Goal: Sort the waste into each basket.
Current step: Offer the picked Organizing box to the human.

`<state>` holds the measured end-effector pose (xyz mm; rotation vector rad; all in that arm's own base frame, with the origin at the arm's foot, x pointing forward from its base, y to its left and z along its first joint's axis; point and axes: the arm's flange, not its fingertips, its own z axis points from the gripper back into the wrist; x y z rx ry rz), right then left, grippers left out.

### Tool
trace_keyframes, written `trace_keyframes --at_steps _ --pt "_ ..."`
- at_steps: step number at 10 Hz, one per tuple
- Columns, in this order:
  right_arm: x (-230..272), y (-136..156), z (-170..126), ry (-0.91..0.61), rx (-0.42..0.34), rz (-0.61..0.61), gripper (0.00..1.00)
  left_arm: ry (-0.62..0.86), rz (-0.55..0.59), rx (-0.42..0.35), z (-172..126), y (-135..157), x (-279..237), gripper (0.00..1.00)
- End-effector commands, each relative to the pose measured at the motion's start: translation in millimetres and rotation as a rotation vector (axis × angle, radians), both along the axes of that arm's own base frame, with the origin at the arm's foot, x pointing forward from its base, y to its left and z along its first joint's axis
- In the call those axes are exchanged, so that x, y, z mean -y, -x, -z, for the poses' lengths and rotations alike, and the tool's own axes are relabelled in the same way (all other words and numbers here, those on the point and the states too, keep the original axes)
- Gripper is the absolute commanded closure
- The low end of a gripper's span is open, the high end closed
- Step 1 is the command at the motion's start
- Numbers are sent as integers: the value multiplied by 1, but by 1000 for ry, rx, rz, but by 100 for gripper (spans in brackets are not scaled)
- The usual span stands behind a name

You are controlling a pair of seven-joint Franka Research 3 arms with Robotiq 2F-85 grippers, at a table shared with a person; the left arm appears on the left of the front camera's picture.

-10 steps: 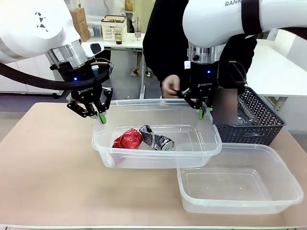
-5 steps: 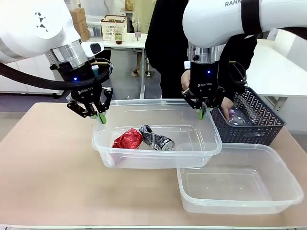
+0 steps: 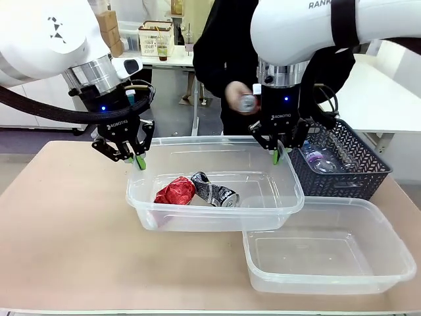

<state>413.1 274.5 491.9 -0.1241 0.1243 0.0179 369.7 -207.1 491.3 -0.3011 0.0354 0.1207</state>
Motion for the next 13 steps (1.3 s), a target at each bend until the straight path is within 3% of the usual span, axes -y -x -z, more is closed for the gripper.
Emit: trace_keyframes --at_steps 1,13 --pt "2 1 2 21 -4 -6 94 41 -25 6 -11 2 -1 93" --pt "2 1 2 21 -4 -6 94 41 -25 6 -11 2 -1 93"
